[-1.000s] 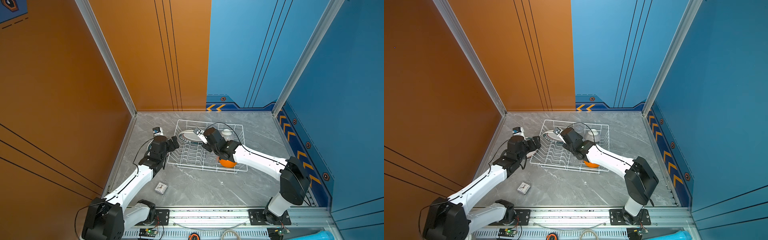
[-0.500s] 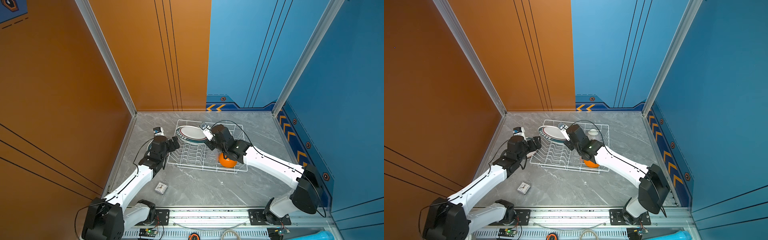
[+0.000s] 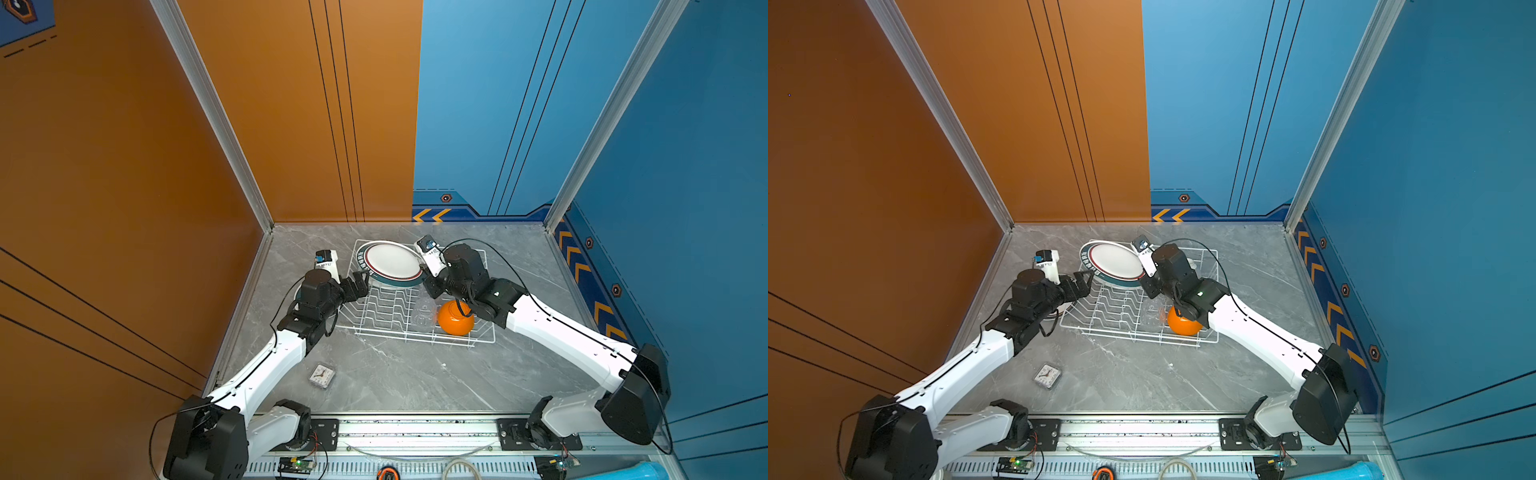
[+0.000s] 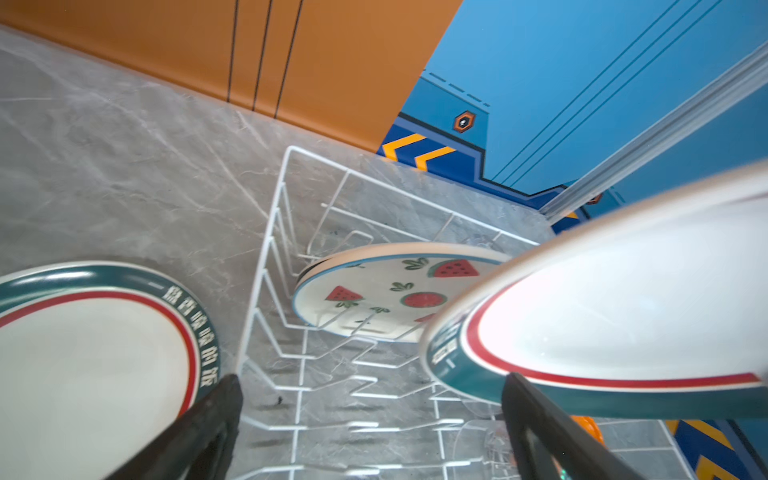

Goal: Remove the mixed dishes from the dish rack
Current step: 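Grasp the raised plate's rim with the left gripper, holding it between both grippers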

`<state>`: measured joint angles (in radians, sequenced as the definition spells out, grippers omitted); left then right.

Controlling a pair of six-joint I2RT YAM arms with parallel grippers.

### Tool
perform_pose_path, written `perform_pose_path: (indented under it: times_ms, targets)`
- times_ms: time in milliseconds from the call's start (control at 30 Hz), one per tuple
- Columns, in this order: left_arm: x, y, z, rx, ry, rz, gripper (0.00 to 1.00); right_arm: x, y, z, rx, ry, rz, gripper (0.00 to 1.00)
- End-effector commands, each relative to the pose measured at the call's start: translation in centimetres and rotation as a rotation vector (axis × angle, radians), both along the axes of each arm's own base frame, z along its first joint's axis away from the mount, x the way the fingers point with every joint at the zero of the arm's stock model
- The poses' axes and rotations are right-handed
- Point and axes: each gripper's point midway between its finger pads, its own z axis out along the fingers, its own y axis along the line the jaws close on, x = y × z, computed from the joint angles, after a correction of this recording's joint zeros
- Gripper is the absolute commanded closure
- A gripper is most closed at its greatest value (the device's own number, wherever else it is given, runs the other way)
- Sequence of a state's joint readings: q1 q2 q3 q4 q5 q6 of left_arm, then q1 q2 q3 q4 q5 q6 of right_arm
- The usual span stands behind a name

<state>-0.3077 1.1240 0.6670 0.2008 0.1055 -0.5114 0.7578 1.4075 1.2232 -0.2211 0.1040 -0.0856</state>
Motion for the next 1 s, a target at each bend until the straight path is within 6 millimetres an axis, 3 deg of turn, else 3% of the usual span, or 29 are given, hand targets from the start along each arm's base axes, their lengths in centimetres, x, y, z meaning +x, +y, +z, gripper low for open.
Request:
perform_pose_path:
  times_ms: [0, 200, 367, 500, 667, 967]
  targets:
    - [-0.2, -2.0, 2.3, -0.043, -0.089, -0.13, 0.02, -1.0, 0.2, 2.4, 0.122, 0.005, 0.038, 1.0]
    - [-0.2, -2.5, 3.5, -0.051, -0.143, -0.176, 0.01, -1.5, -0.2, 3.3, 0.231, 0.052, 0.076, 1.0]
    - [-0.2, -2.7, 4.8, -0.056, -0.197, -0.203, 0.09, -0.8, -1.4, 4.1, 0.366, 0.122, 0.092, 1.0]
    - [0.1, -2.9, 5.3, -0.063, -0.209, -0.212, 0.2, -0.9, -1.6, 4.3, 0.392, 0.13, 0.107, 1.0]
    - [0.7, -3.4, 5.4, -0.071, -0.208, -0.229, 0.26, -1.1, -1.4, 4.2, 0.401, 0.143, 0.128, 1.0]
    - [1.3, -4.1, 5.7, -0.091, -0.213, -0.257, 0.53, -1.2, -1.1, 4.0, 0.439, 0.187, 0.16, 1.0]
